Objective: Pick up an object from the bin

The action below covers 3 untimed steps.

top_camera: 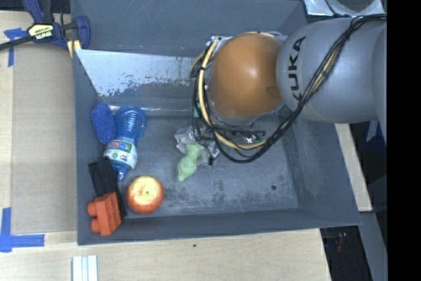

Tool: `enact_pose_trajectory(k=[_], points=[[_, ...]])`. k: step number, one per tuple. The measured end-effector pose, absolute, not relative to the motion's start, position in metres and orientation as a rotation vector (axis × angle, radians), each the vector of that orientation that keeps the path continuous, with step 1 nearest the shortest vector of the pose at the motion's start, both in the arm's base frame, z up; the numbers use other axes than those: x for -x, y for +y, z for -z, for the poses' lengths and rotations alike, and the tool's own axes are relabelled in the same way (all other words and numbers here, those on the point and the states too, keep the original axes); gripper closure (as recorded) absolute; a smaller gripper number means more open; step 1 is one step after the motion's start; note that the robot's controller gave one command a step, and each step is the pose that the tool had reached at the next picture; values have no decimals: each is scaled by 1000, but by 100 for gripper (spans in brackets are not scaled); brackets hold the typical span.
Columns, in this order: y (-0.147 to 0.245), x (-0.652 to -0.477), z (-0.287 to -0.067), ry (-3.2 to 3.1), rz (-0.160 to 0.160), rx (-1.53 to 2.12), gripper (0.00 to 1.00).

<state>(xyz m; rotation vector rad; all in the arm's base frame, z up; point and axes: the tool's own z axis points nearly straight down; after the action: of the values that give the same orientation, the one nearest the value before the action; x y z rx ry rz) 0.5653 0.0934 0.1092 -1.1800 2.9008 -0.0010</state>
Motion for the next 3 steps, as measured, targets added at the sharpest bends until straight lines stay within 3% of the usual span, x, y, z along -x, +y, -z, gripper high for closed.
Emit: enact_pose_trajectory(k=[3], points=[[93, -566, -139, 2897, 2, 1172, 100]])
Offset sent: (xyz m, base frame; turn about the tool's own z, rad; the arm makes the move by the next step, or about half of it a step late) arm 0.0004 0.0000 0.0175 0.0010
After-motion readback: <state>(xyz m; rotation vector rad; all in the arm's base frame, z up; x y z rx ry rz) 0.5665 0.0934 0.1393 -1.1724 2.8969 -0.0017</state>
